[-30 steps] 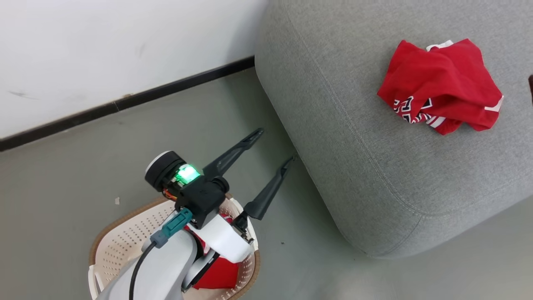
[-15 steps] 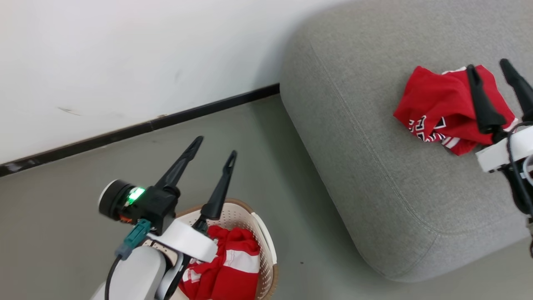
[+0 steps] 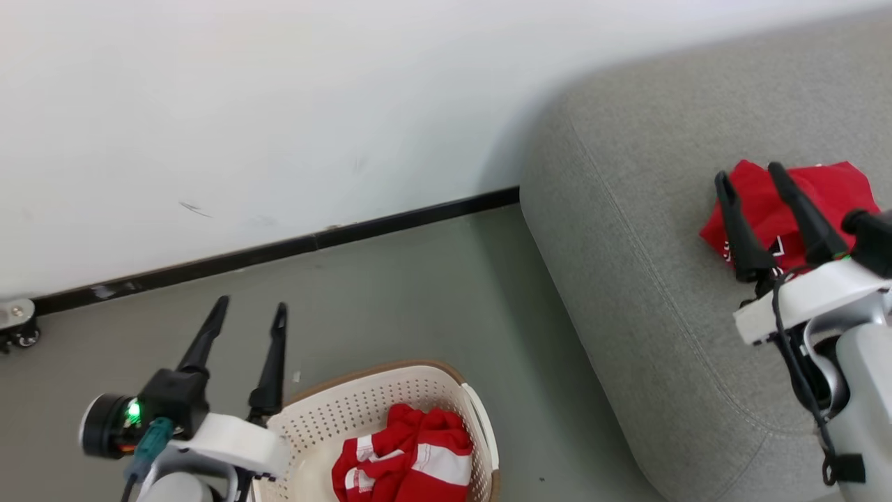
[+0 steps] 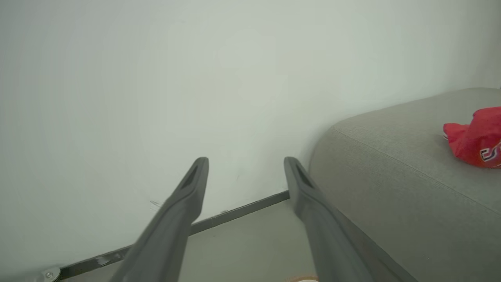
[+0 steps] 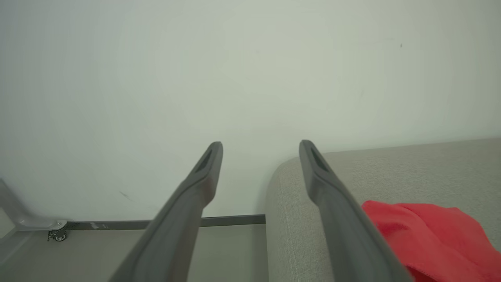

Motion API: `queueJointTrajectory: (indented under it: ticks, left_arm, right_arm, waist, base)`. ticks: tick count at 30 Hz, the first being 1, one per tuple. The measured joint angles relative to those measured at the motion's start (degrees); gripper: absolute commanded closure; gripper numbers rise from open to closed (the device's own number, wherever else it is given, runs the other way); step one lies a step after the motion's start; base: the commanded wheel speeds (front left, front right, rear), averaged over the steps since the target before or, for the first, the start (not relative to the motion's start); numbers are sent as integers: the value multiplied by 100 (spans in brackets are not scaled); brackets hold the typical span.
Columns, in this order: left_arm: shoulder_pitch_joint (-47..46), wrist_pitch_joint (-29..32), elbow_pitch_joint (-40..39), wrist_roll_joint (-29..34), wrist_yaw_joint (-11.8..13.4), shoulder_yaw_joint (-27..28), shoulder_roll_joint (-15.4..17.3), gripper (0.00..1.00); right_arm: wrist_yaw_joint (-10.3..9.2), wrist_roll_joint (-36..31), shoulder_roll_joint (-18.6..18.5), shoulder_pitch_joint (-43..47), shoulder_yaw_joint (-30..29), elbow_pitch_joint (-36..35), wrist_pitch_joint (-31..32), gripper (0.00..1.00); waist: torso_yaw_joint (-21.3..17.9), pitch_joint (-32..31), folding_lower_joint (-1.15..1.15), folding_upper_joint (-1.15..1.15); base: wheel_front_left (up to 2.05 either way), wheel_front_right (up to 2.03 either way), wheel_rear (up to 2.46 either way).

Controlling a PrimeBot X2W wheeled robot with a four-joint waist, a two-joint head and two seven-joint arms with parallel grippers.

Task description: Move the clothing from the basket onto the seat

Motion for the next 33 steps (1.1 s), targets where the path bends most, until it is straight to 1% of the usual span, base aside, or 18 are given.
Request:
queueJointTrajectory:
  ticks: [5, 10, 19, 25, 29, 33]
  left_arm:
    - [295, 0, -15, -118, 162, 360, -13, 0]
    - [604, 0, -20, -153, 246, 630, -19, 0]
    - [983, 0, 52, -149, 261, 837, -44, 0]
    - [1096, 0, 44, -113, 260, 924, -48, 0]
    - [1206, 0, -2, -105, 260, 960, -82, 0]
    - [1290, 0, -35, -71, 248, 1003, -105, 0]
  right_arm:
    - [0, -334, 246, 386, -260, -157, 0, 0]
    - [0, -611, 508, 813, -394, -339, 0, 0]
    - [0, -960, 935, 1643, -732, -630, 0, 0]
    - [0, -1105, 1189, 2159, -837, -734, 0, 0]
    - [0, -1310, 1241, 2415, -878, -860, 0, 0]
    - [0, -1371, 1280, 2605, -875, -914, 0, 0]
  waist:
    - [151, -193, 0, 0]
    - [278, -380, 0, 0]
    - [454, -673, 0, 0]
    - [543, -827, 0, 0]
    - [580, -916, 0, 0]
    - [593, -989, 0, 0]
  base:
    - [0, 0, 0]
    - [0, 0, 0]
    - [0, 0, 0]
    - [0, 0, 0]
    - [0, 0, 0]
    - [0, 0, 0]
